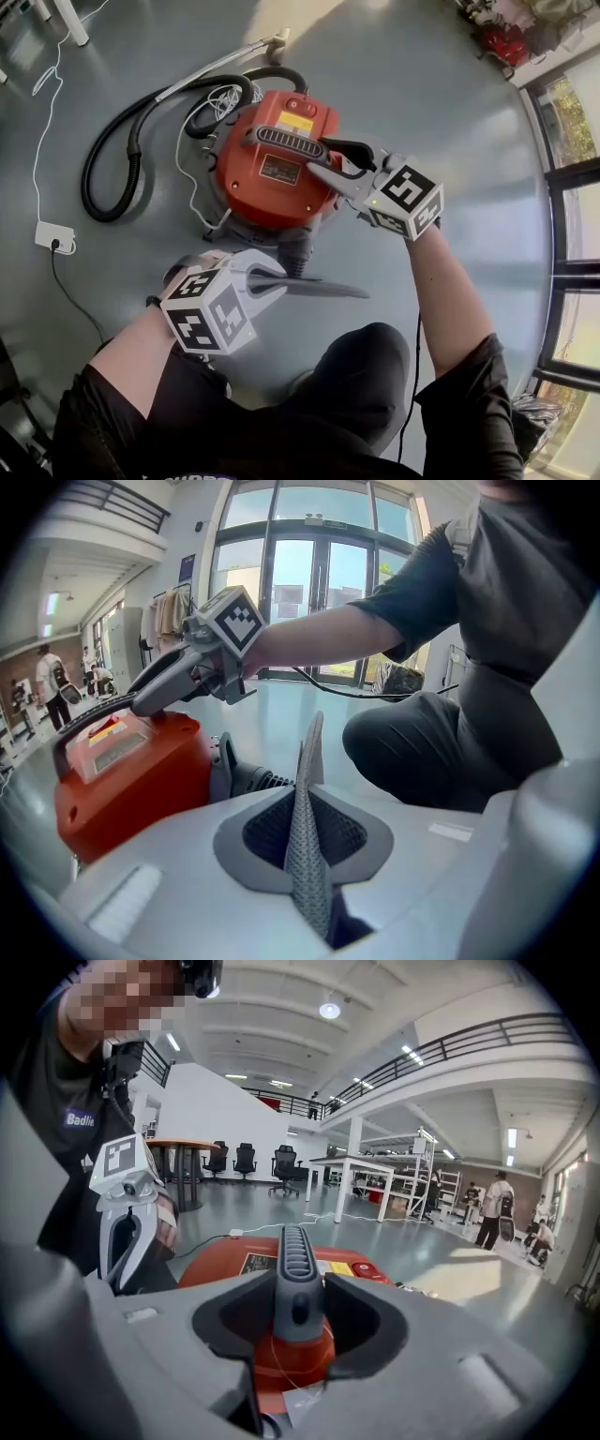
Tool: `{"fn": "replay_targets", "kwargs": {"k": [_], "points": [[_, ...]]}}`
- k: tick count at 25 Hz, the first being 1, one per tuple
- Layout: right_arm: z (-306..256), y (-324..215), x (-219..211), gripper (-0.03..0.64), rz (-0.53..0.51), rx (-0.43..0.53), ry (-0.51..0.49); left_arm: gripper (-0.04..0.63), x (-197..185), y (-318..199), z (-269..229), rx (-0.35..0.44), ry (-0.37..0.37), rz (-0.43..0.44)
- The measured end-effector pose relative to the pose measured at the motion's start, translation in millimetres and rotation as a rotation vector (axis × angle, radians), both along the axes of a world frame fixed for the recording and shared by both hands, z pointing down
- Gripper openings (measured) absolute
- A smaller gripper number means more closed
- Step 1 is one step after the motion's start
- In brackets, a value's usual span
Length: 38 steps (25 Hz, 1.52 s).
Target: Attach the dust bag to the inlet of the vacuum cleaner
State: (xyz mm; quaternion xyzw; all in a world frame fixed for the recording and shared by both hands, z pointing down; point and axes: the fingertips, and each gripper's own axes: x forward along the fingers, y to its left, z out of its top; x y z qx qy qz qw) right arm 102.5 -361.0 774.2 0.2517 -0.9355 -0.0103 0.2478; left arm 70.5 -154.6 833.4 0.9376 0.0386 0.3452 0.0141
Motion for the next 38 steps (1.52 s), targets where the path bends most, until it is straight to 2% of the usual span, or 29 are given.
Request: {"fn": "replay_targets", "kwargs": {"k": [5, 11, 17, 19, 22, 27, 29, 32, 35, 38], "points": [[0.2, 1.7, -0.4, 0.147, -0.003, 0.013, 0.034, 0.055, -0.1, -5.5, -0.3, -0.031, -0.016, -0.036], [1.6, 1.1, -0.8, 0.147, 0.002, 0.021, 0.06, 0.061, 9.1, -7.8, 5.4, -0.032, -0.047, -0.063], [1.2, 1.4, -0.4, 0.147, 0.018, 0.026, 0.066, 0.063, -1.3, -16.5, 6.8, -0.163, -0.03, -0.14], [2.0, 1.2, -0.4, 0.147, 0.021, 0.027, 0.073, 0.064, -5.6, -21.9, 6.0, -0.181, -0.022, -0.163], [1.8, 1.0, -1.3, 0.146, 0.023, 0.024, 0.079, 0.067, -5.8, -23.7, 6.5, -0.149, -0.032, -0.153], [0.8, 1.7, -3.3, 0.144, 0.033, 0.023, 0.093, 0.087, 4.1, -24.5, 6.8, -0.015, -0.049, -0.09], [1.2, 1.9, -3.8, 0.144, 0.038, 0.026, 0.106, 0.1, 8.4, -26.1, 7.1, 0.013, -0.05, -0.082], [3.0, 1.7, -4.2, 0.144, 0.044, 0.03, 0.124, 0.106, 10.4, -27.8, 7.8, 0.007, -0.046, -0.089], [3.0, 3.7, -3.5, 0.144, 0.038, 0.025, 0.132, 0.1, 6.0, -26.0, 8.1, -0.035, -0.042, -0.094], [0.8, 9.1, -4.6, 0.144, 0.011, 0.019, 0.133, 0.094, -2.6, -20.5, 7.2, -0.053, -0.063, -0.065]]}}
